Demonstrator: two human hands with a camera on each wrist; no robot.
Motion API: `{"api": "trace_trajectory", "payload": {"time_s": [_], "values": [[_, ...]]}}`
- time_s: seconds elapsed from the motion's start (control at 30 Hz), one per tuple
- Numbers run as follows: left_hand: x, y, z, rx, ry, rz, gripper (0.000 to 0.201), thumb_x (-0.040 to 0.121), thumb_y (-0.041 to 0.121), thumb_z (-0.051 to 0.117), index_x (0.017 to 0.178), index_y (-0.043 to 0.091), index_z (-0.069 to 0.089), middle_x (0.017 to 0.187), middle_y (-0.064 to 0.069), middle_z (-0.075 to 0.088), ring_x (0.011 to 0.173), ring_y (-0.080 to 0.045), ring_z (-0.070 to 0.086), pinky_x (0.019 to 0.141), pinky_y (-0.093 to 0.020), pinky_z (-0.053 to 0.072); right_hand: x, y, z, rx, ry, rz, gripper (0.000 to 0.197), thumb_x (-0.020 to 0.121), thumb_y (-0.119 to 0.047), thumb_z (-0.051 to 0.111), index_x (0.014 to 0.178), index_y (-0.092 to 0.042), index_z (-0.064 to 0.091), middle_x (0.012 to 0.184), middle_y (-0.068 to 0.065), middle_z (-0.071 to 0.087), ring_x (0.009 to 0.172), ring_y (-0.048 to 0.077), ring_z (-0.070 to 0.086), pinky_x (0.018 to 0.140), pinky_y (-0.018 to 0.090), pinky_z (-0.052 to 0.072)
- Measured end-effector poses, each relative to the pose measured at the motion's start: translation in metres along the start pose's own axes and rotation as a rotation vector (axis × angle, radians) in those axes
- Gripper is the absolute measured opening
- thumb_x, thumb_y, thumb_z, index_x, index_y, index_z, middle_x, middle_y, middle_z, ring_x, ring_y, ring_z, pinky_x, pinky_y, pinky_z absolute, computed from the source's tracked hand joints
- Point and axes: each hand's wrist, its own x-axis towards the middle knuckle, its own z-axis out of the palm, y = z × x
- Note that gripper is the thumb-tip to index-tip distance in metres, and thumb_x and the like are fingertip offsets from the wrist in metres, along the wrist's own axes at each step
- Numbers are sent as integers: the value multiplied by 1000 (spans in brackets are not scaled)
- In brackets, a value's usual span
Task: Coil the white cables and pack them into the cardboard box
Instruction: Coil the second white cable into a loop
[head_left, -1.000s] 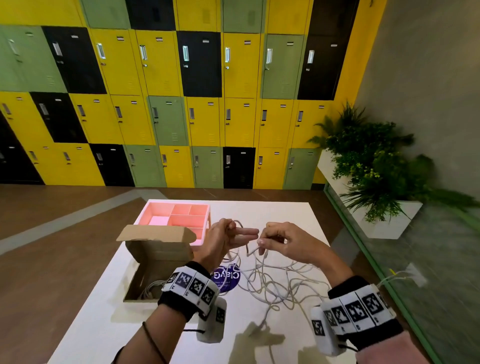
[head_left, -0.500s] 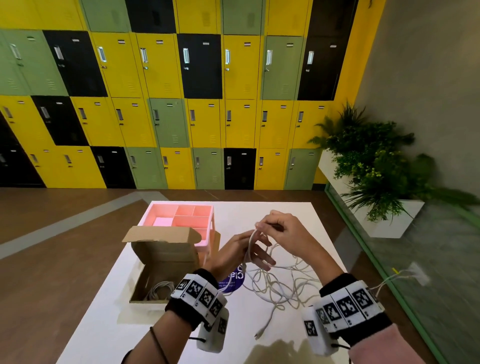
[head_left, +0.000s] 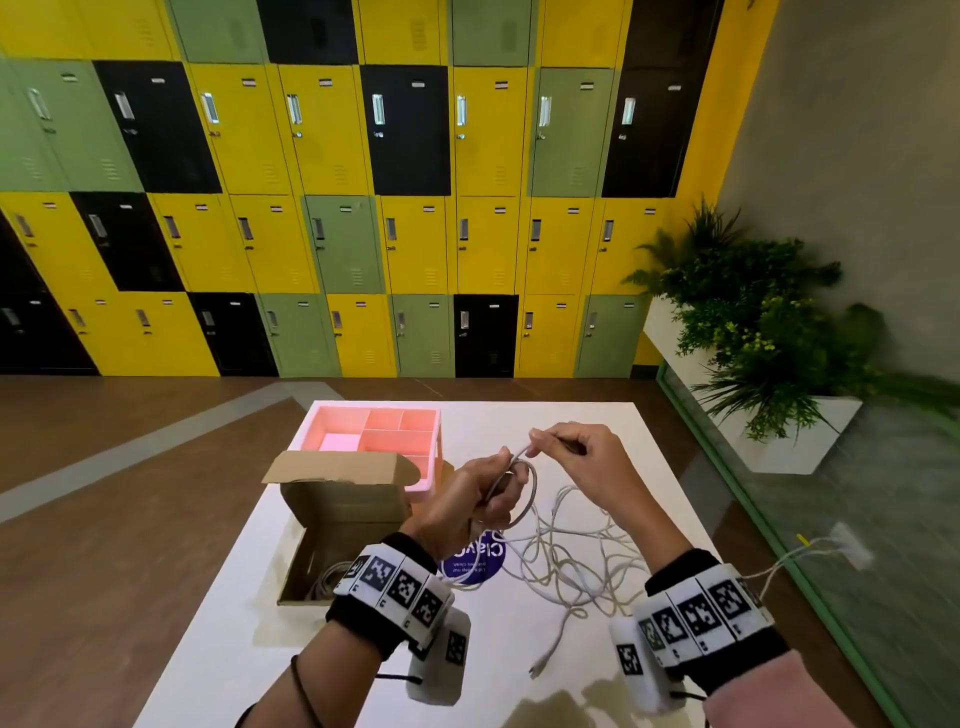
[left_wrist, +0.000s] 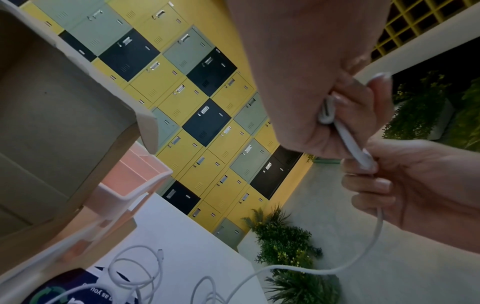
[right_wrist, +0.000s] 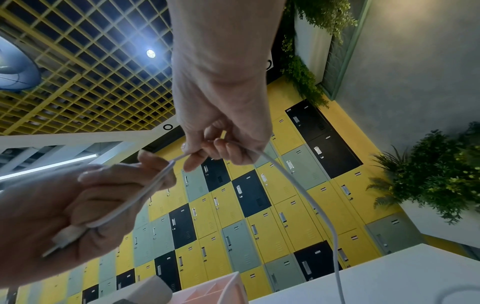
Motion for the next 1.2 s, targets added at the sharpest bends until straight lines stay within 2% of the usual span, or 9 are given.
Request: {"api": "trace_trajectory", "payload": {"time_s": [0.07, 0.2, 0.37, 0.6, 0.77, 0.87, 0.93, 1.1, 1.2], "values": [[-1, 2, -3, -25, 7, -45, 36, 104, 29, 25, 80, 12, 47, 50, 7, 33, 38, -4, 26, 36, -14, 28, -3, 0, 0, -47, -104, 14, 28, 94, -35, 55, 81, -17, 73, 57, -6, 57, 55, 6, 43, 58, 22, 35], [0, 4, -7, -3, 13, -105, 37, 103, 31, 26, 72, 17, 40, 51, 7, 30, 39, -5, 22, 37, -16, 22, -7, -2, 4, -177, -308, 19, 34, 101, -34, 41, 79, -13, 57, 62, -4, 54, 50, 0, 42, 56, 18, 34], [3, 3, -6, -75, 31, -64, 36, 103, 29, 28, 76, 14, 47, 52, 7, 28, 40, -4, 21, 39, -17, 19, -6, -4, 15, -173, -205, 6, 39, 102, -32, 39, 75, -6, 49, 61, -1, 44, 56, 10, 37, 60, 29, 32], [3, 10, -17, -265, 107, 102, 30, 102, 24, 28, 82, 13, 46, 48, 11, 29, 35, 0, 24, 36, -14, 26, -7, 5, 5, 39, -147, 43, 26, 101, -26, 41, 86, -13, 58, 59, -8, 40, 49, 1, 34, 51, 17, 30], [-2, 22, -32, -278, 168, 282, 28, 102, 22, 27, 89, 10, 49, 49, 10, 36, 37, 0, 27, 46, -16, 20, -13, 21, -11, -13, -110, 42, 25, 100, -27, 45, 85, -15, 62, 60, -8, 42, 50, 5, 37, 50, 18, 32], [-1, 25, -30, -299, 221, 359, 33, 103, 24, 27, 99, 6, 54, 50, 9, 36, 36, -1, 29, 45, -12, 28, -25, 25, 3, -47, -154, 52, 23, 100, -26, 44, 88, -16, 62, 64, -3, 45, 53, 11, 39, 50, 20, 32], [0, 23, -26, -262, 236, 377, 39, 104, 26, 25, 107, 2, 56, 52, 7, 38, 39, -1, 30, 47, -13, 35, -33, 25, 17, -114, -203, 38, 23, 100, -27, 44, 90, -17, 62, 62, -6, 48, 52, 6, 41, 53, 19, 33], [0, 13, -26, -301, 195, 323, 41, 103, 25, 30, 132, 3, 49, 81, 2, 66, 59, -3, 56, 58, -13, 46, -45, 15, 46, -206, -288, 11, 24, 101, -22, 43, 96, -10, 64, 56, -18, 51, 52, -5, 50, 54, 13, 35], [-2, 9, -26, -209, 227, 286, 41, 103, 26, 31, 134, 6, 49, 105, -6, 71, 85, -10, 69, 78, -20, 51, -48, 7, 56, -293, -352, -25, 27, 100, -27, 42, 99, -11, 64, 80, -3, 69, 73, 9, 62, 70, 32, 49]]}}
